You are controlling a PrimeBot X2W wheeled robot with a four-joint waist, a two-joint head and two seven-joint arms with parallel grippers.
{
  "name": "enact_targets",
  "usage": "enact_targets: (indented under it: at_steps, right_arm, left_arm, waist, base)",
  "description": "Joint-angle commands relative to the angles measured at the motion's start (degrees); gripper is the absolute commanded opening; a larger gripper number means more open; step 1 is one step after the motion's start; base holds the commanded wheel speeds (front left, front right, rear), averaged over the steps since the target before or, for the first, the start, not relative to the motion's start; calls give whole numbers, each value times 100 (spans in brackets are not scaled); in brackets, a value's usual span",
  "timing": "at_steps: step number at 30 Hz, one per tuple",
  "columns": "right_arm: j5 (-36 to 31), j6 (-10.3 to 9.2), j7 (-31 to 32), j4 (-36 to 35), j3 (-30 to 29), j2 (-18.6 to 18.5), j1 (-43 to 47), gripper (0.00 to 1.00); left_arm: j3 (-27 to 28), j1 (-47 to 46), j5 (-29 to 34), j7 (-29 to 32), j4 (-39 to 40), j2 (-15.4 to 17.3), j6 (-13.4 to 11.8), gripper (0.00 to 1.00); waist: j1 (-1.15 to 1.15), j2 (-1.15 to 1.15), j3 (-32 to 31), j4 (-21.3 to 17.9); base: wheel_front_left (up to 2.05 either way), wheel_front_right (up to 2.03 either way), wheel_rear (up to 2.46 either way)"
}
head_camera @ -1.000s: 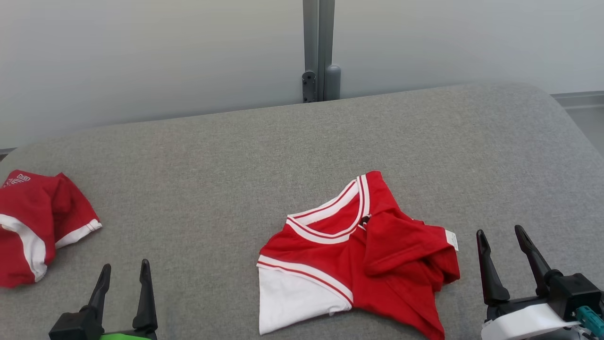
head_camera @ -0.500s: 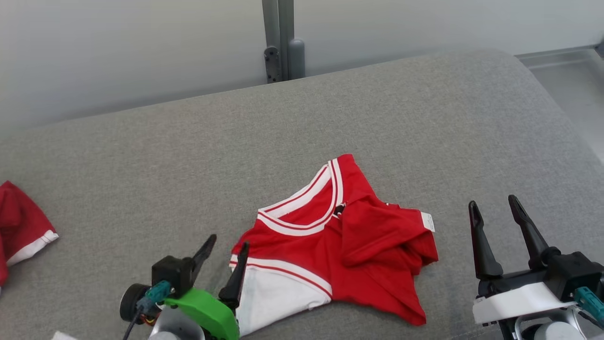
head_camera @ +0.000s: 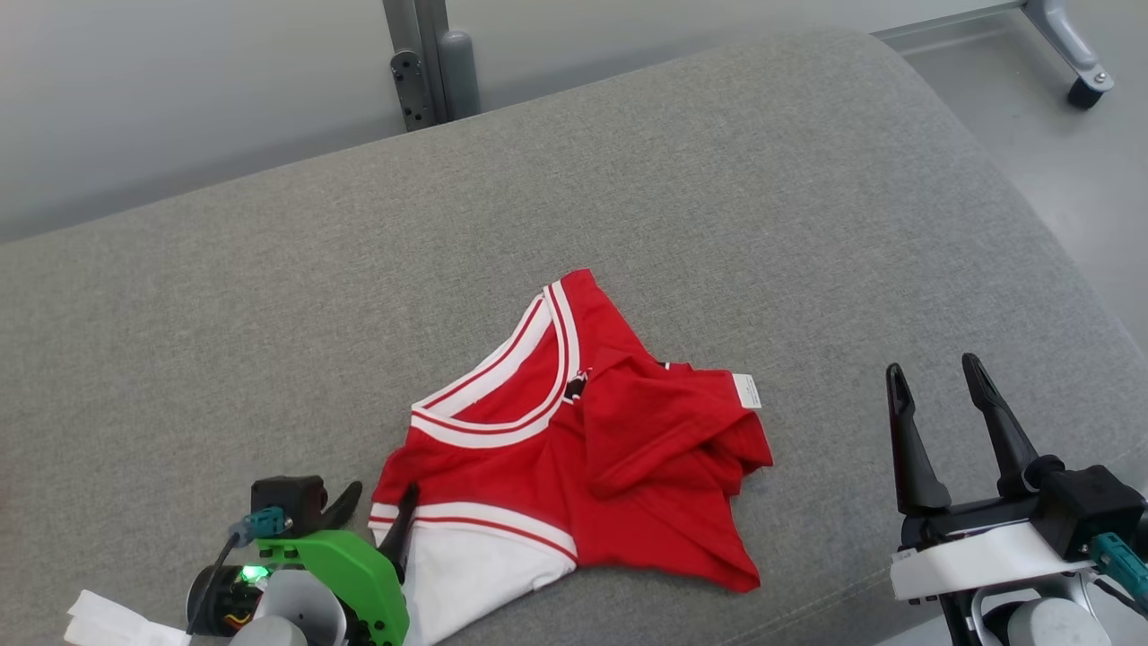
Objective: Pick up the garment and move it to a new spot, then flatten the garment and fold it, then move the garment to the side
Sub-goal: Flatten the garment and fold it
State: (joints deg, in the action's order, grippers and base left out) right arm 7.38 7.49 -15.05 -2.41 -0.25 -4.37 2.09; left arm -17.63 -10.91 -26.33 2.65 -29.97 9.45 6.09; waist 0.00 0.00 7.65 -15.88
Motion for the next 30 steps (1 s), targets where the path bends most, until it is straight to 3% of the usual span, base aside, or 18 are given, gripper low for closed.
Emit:
enact_targets:
  at_steps: [1,7,10,15,21,30]
  right_arm:
    - [19,1,-18,3,-1,7,6,100]
    - [40,1,-18,49,-40,30,38,100]
    - [50,1,-18,64,-43,31,62,100]
    - [61,1,-19,81,-47,30,124,100]
    - [82,1,-19,108,-28,48,77,100]
    - [167,1,-19,137,29,107,-26,100]
  left_arm:
    - [-46,-3,-106,87,-72,38,43,0]
    - [-99,67,-234,-29,278,45,90,0]
    - [133,29,-427,-338,722,21,57,0]
    - [286,-215,-234,-553,1690,311,-54,0]
    - [349,-684,-87,-163,2827,778,-30,0]
    - [309,-1697,-106,449,3351,1473,90,0]
  waist:
    - [0,0,25,-61]
    - [0,0,-89,-26]
    - [0,0,-157,12]
    - [0,0,-262,105]
    - [0,0,-340,135]
    - [0,0,-319,-121]
  base:
    - [0,0,0]
    - [0,0,0]
    - [0,0,0]
    - [0,0,0]
    - [0,0,0]
    - [0,0,0]
